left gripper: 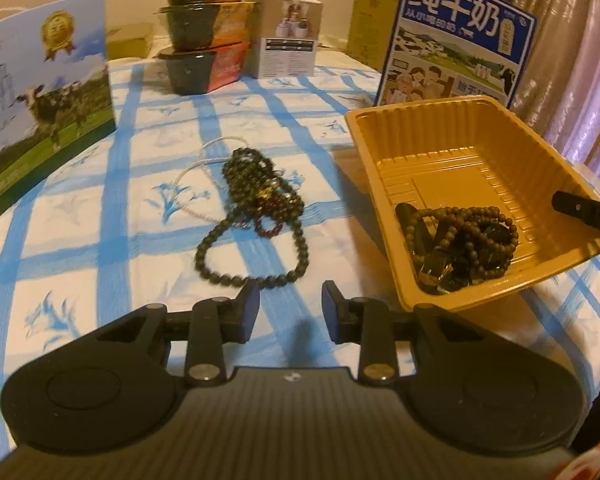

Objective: Organize jewelry
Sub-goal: 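Grasp another dark bead strand from the pile with the left gripper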

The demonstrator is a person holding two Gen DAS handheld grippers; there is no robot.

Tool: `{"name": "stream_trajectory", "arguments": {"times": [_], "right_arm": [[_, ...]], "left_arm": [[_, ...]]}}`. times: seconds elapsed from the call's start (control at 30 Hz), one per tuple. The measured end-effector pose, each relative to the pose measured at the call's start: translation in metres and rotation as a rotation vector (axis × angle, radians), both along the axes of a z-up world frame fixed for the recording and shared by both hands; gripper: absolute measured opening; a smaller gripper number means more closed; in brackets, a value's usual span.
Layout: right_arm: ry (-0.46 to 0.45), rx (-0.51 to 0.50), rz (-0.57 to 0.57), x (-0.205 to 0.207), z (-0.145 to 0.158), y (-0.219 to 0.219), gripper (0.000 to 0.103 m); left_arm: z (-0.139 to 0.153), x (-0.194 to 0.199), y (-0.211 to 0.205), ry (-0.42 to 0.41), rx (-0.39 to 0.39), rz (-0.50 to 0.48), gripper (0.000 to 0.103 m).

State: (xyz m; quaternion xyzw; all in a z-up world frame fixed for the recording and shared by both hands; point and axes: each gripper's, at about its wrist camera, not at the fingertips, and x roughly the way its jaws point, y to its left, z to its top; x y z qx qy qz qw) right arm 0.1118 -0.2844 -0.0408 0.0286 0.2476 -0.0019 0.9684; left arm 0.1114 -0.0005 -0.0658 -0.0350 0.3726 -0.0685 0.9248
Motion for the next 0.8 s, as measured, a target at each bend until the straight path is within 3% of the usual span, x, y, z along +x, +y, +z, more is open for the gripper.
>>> {"name": "stream_trajectory", "arguments": {"times": [0.33,0.47,0.8], "right_arm": [[0.000,0.003,-0.001,0.000,-0.001,0.000,0.006],[0.000,0.003,-0.001,0.000,-0.001,0.000,0.006],[0.000,0.003,-0.001,0.000,-0.001,0.000,0.006]], "left_arm": [[-0.015,0.049,-0.014,0.009,0.072,-0.096,0.029],[-0.022,0.066,-0.020,0.032,0.080,-0.123,0.019],[-0.035,0.087,-0.019,0.059,0.045,-0.061,0.013]]}}
